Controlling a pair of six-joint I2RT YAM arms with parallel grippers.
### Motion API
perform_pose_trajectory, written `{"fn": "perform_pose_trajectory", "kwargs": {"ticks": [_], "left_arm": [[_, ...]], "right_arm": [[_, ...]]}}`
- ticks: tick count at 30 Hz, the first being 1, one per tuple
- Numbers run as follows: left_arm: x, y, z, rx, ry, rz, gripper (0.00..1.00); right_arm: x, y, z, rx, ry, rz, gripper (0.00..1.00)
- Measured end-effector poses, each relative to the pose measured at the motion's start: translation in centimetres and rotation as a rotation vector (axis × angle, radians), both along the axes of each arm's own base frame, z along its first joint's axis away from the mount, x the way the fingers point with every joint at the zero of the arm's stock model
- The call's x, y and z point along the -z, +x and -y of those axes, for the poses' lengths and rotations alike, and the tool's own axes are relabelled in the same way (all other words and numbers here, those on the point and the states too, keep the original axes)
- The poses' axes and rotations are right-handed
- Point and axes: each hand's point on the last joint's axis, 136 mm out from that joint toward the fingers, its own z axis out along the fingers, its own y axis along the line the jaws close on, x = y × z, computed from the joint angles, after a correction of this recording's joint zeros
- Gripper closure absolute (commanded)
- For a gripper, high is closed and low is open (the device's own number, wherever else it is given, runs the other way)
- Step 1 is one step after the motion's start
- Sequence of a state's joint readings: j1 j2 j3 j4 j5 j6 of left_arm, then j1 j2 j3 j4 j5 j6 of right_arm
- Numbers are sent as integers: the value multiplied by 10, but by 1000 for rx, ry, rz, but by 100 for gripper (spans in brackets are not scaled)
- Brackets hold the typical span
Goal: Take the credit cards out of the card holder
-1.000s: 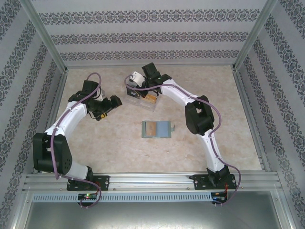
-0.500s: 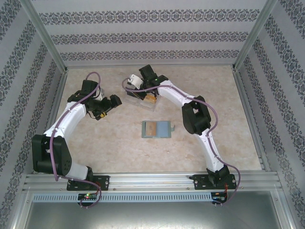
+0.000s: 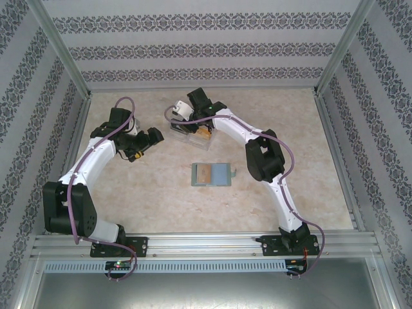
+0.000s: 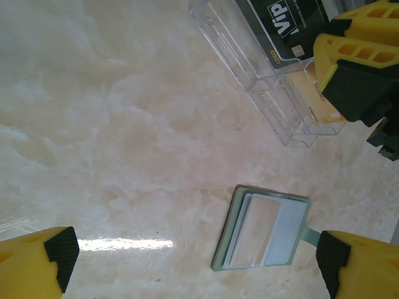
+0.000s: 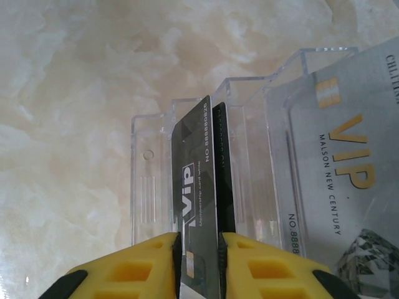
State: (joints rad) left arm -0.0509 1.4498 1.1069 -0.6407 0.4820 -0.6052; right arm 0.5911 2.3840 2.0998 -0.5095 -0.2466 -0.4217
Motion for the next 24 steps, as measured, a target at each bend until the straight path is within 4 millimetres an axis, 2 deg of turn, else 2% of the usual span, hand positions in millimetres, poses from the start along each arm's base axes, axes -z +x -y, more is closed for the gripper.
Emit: {"fn": "perform_pose_trajectory", "kwargs": {"ticks": [3,6,11,14,16,18,21,24], "left_arm": [[1,0,1,4,-8,-3,0],[0,0,2,7,-13,-4,0],[-2,2,6,15,-35,9,1],[-1,6,8,19,-48,26,0],[2,6,10,23,-54,28,0],[7,3,12,30,-61,24,0],[14,-1,19,47,-74,15,0],[15,-4,26,67,-87,11,0]], "right_arm": [[-14,-4,0,30,25,-12,68],[-37,-15,6,72,59,-25,57],[-89,-47,31,230,127,-35,42],[-102,-75,42,340,151,-50,36],[-100,-96,46,406,159,-84,34],[-88,-120,53,475,158,-140,32],[-58,-153,64,584,136,-236,31],[-25,-175,81,700,112,-329,31]]}}
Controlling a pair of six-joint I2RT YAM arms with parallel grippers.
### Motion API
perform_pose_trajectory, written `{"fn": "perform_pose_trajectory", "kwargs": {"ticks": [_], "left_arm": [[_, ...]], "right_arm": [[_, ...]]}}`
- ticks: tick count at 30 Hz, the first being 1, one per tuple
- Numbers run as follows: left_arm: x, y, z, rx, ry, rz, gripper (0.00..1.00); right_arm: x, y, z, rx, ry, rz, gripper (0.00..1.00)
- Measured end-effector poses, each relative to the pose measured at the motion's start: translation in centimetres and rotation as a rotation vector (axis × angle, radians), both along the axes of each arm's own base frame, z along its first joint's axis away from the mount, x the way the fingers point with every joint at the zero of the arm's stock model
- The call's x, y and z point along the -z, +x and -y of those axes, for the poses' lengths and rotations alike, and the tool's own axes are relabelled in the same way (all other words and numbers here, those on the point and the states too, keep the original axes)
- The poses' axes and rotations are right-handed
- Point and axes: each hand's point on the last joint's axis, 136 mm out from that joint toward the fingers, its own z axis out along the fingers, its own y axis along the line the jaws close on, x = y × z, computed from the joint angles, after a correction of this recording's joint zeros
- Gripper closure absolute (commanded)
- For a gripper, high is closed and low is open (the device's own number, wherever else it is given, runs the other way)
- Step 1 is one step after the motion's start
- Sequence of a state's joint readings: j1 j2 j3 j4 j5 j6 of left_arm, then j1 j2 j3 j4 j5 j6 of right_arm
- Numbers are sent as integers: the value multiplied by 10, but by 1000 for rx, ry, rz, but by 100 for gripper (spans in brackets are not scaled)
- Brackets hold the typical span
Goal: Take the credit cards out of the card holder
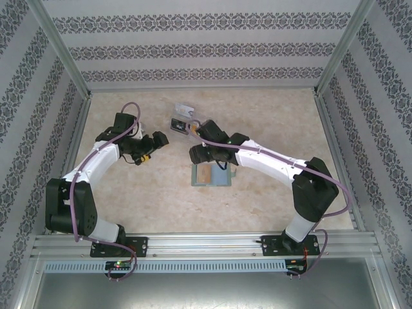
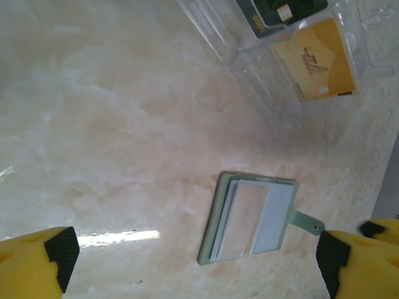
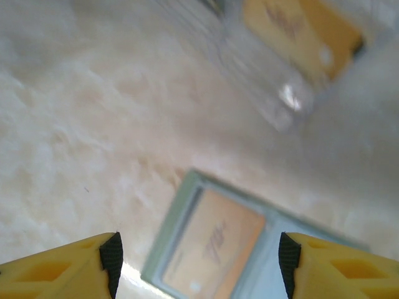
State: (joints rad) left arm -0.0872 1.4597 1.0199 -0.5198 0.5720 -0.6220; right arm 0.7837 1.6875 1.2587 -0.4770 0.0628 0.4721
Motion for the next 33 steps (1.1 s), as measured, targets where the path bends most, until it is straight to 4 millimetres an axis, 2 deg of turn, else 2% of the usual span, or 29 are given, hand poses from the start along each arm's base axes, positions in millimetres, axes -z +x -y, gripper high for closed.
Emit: {"fn": "perform_pose_trajectory", "kwargs": {"ticks": [4,7,9,13,15,20,26,33], "left_arm": [[-2,1,7,17,-10,12,0],[-2,0,11,28,-15,14,0],[-1,-1,15,40,-17,10,0],[6,-1,23,62,-29,-8,0],[12,-2,28,77,-34,-23,1],[27,-5,44,113,-48,-67,7],[43,-7,61,141,-58,-111,19],[48,-10,81,177,-69,-133,31]], "right_arm": [[37,-19,20,124,-16,-112,32],[46,-22,23,180,-7,-145,34],[49,-20,22,200,0,-153,39],[64,-19,25,229,-18,-183,47],[72,-18,28,241,-32,-197,47],[80,-13,36,265,-45,-215,48],[90,-13,39,251,-66,-242,48],[98,-11,33,218,-76,-262,46]]}}
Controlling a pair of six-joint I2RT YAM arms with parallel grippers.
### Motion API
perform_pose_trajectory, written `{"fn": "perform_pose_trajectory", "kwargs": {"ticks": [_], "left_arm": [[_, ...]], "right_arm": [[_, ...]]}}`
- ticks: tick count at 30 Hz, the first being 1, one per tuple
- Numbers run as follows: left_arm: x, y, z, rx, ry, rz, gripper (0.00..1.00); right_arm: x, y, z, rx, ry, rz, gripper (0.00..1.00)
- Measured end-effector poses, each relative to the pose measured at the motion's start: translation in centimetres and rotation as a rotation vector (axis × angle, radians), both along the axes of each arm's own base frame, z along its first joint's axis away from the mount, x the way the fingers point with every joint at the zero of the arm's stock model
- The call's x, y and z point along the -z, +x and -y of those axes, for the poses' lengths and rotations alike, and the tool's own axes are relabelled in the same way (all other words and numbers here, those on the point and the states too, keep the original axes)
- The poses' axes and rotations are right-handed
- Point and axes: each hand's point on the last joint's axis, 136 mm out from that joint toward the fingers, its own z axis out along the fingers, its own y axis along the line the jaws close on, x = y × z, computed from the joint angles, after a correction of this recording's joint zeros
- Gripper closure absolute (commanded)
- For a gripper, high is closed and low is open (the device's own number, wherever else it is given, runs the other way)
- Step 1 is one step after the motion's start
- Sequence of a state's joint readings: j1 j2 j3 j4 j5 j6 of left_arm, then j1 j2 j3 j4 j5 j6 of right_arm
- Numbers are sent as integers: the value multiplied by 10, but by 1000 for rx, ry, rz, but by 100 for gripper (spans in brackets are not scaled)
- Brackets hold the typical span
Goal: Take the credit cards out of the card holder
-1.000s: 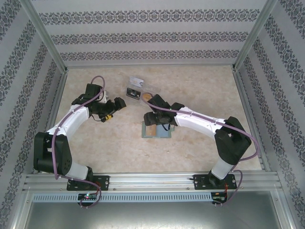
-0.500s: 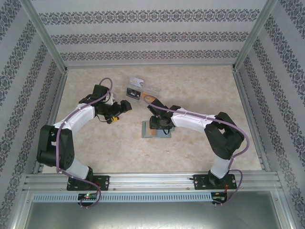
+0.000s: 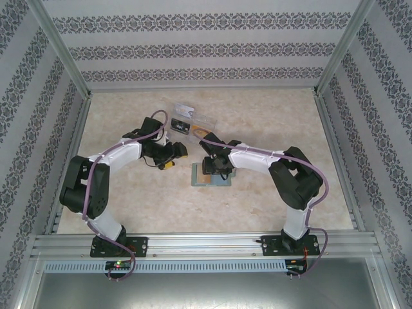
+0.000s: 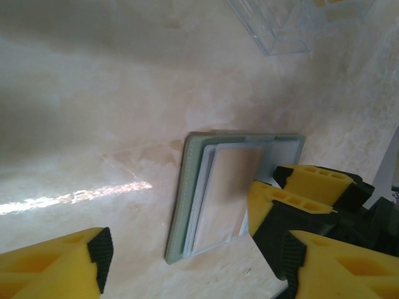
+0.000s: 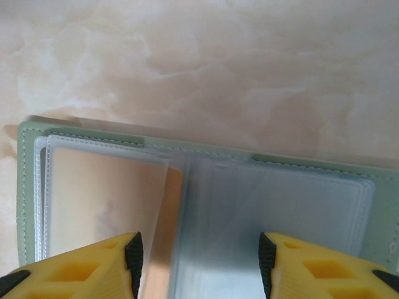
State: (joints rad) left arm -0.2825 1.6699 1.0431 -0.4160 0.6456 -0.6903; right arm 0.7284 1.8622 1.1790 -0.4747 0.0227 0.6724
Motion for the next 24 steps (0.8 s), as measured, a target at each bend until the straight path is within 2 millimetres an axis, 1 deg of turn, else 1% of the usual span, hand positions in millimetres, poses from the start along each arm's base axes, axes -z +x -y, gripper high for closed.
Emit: {"fn": "perform_pose_trajectory", "kwargs": {"ticks": [3,7,14,19,24], "left_arm": [[4,0,8,12,-2,-12,39],[11,-4,18,28,-1,-35,49],[20,-5,36,60,-14,-47,61],[27,-4,49,85,-43,-62,67],[28,-2,60,106,-61,-58,71]], "right_arm": [[3,0,0,-10,-7,-5,47],[4,0,1,-24,-15,-5,54],[6,2,7,-24,-18,-9,62],[6,3,8,-24,-7,-11,65],[6,3,8,-22,3,-10,66]]}}
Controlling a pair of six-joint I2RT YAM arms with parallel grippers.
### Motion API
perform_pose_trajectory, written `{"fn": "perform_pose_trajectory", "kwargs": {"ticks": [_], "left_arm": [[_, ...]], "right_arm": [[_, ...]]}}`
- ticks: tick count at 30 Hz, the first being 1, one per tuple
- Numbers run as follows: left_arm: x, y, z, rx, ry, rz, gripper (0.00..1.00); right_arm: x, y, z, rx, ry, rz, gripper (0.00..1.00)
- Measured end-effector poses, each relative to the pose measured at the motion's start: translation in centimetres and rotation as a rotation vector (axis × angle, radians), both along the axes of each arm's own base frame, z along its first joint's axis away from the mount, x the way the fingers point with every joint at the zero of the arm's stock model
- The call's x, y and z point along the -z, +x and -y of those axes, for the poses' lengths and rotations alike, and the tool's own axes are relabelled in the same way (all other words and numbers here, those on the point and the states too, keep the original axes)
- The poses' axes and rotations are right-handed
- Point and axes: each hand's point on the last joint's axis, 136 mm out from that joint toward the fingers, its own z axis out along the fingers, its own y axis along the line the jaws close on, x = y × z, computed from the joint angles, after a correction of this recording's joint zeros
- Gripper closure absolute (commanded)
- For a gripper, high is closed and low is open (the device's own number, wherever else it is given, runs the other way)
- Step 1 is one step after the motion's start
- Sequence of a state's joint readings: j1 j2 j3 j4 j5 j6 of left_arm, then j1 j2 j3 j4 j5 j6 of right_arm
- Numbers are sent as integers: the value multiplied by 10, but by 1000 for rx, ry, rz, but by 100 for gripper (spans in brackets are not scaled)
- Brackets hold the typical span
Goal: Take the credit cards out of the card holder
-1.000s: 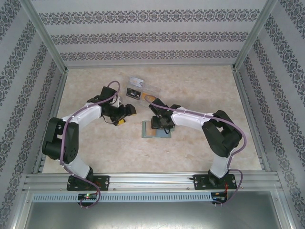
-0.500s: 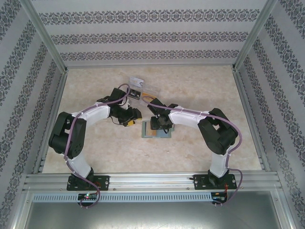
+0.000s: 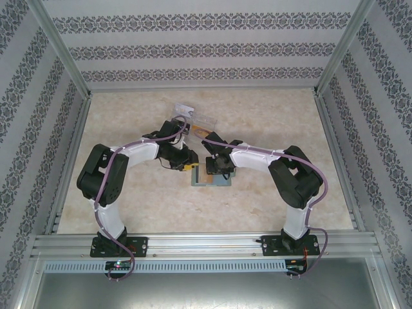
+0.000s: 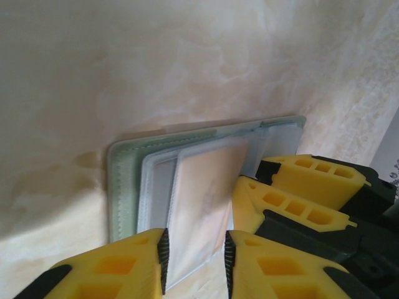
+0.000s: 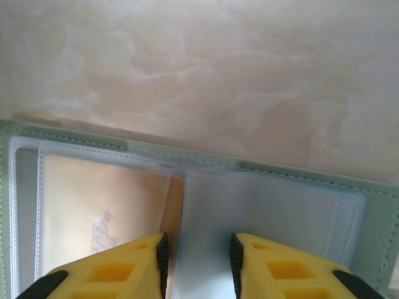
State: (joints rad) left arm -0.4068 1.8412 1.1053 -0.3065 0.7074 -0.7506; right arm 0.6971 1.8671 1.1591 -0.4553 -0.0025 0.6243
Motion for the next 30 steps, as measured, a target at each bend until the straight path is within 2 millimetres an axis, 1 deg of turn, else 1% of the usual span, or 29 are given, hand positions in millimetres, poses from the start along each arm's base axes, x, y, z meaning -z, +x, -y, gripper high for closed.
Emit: {"fn": "perform_pose_trajectory", "kwargs": {"ticks": [3,6,16,23,27,30], "left_arm": [[0,1,5,10,-5,0,73],[2,-1,8,19,-6,-5,72],[20,-5,13,36,16,-51,70],[17,-3,20,57,21,-46,69],[16,-3,20,62,20,-43,73],[16,-3,20,66,19,-40,78]], "right_arm": [[0,0,-1,-1,6,-3,67],[0,0,-1,-1,7,-2,69],[0,1,-1,-1,19,-8,69],[0,1,-1,1,28,-14,69],[0,1,-1,1,29,-14,69],[0,2,0,4,35,-17,68]]}}
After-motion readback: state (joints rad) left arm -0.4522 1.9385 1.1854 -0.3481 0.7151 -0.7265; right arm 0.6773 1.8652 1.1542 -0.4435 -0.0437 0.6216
